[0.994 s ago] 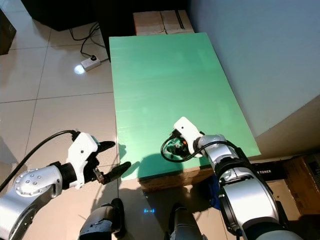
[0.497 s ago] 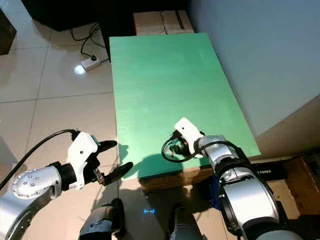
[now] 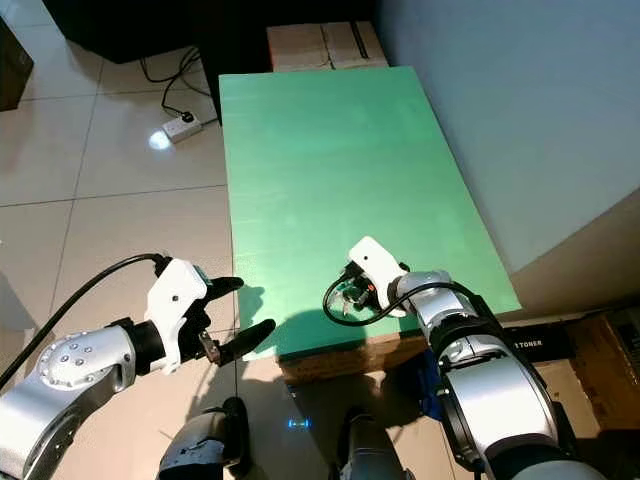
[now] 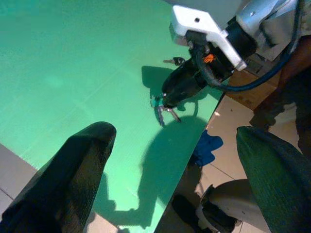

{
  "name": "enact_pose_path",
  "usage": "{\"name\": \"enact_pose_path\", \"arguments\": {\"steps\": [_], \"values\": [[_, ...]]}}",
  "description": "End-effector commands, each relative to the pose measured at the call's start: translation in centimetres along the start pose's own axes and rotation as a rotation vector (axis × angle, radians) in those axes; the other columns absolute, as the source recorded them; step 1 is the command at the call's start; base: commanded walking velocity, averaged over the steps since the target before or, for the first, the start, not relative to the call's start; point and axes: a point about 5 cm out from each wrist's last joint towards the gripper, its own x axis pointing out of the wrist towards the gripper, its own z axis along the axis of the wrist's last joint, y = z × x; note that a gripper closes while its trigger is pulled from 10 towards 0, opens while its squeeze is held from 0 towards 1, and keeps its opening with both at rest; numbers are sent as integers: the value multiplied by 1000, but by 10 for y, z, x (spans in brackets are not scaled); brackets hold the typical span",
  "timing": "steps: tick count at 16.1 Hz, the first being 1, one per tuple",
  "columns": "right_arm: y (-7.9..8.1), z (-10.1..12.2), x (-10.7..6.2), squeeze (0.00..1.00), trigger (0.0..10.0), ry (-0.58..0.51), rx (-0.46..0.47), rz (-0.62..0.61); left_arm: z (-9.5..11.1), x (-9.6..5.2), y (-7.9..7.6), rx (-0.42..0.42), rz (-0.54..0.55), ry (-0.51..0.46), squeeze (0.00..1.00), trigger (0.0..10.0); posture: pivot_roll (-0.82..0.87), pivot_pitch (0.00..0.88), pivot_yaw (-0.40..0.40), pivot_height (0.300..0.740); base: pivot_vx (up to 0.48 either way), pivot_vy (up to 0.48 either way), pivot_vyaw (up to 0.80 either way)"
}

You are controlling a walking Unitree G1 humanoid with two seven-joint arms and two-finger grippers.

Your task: Hang keys on a hook

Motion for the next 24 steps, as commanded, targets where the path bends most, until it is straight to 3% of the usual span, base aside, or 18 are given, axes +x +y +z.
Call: {"name": "enact_pose_path", "arguments": {"steps": [1,8,13,16,20,21,23,24], "values": [[4,-9,1,0,0,31,19,18,-3,0,0,4,-5,13,0,10000,64,257,7,740,0,0,0],[4,-9,1,0,0,-27,39,-12,3,-1,0,-6,-6,-28,0,10000,55,194,5,740,0,0,0],[1,-6,0,0,0,-96,106,-45,11,12,0,5,-9,-51,0,10000,43,137,32,740,0,0,0],[-11,6,-8,0,0,-214,143,-101,4,12,14,-7,117,-93,0,10000,22,102,42,740,0,0,0],[-24,29,-20,0,0,-448,171,-322,-9,15,40,-35,350,-108,0,10000,-8,70,45,740,0,0,0],[-26,36,-29,0,0,-560,153,-464,-7,16,44,-47,425,-143,0,10000,-13,65,43,740,0,0,0],[-26,40,-39,0,0,-632,145,-595,-5,15,49,-60,496,-188,0,10000,-22,56,44,740,0,0,0],[-24,43,-53,0,0,-655,89,-783,0,17,51,-81,533,-256,0,10000,-27,51,50,740,0,0,0]]}}
